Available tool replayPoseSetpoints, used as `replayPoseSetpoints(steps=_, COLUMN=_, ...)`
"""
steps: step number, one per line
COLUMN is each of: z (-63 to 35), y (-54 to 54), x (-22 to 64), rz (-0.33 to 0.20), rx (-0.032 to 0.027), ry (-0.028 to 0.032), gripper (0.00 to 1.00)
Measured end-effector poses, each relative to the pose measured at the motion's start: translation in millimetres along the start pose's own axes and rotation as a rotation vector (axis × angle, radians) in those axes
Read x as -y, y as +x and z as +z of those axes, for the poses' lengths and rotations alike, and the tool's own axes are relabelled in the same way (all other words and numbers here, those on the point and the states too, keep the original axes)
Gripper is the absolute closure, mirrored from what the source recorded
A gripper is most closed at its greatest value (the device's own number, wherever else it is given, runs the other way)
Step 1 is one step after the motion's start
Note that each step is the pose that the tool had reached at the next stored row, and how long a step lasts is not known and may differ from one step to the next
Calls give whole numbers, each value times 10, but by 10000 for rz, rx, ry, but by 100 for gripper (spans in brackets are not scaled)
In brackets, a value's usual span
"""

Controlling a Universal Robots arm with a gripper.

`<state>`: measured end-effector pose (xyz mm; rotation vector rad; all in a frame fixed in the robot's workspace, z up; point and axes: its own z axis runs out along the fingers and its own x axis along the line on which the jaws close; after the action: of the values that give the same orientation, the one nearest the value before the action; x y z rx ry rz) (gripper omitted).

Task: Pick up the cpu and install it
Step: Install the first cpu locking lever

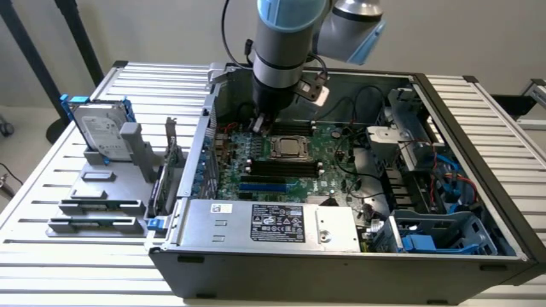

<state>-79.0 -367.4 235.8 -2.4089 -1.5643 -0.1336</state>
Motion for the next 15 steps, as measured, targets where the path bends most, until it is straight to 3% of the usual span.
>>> replayPoseSetpoints(steps=5, z=-3, y=1, x=0, rz=-579, rx=297, ry=-94, gripper=89)
replayPoseSetpoints(steps=10, z=-6, y=1, x=1, rz=-1284, rx=655, ry=-62, gripper=89)
replayPoseSetpoints(steps=12, z=-5, y=2, x=3, rz=-1452, rx=723, ry=-45, gripper=89)
replayPoseSetpoints(steps=15, z=-6, y=2, x=2, rz=-1466, rx=726, ry=-42, gripper=89)
